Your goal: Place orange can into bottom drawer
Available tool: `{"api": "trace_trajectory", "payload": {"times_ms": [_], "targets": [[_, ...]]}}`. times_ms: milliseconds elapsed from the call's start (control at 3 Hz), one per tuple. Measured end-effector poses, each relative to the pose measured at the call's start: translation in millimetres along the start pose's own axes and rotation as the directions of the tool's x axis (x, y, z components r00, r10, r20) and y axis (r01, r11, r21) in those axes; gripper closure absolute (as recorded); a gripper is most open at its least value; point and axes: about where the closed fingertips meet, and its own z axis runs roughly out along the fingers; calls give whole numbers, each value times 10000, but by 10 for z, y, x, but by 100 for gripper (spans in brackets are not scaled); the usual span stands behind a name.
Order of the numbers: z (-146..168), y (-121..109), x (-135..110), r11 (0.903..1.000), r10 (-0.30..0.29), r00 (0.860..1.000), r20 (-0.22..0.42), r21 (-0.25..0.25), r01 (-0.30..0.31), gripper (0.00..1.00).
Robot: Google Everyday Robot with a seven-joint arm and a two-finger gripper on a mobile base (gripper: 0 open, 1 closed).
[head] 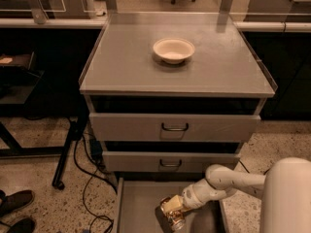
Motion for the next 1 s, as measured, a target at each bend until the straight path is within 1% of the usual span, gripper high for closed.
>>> {"api": "trace_trajectory", "payload": {"times_ms": [333,667,1000], "targets": [[105,-223,-65,9968,775,9948,667,-255,-759,100],[259,-510,-159,9894,1427,9832,1139,-421,-1388,100],[443,-716,-203,9830,1837,9783,960,-224,-1824,100]]}}
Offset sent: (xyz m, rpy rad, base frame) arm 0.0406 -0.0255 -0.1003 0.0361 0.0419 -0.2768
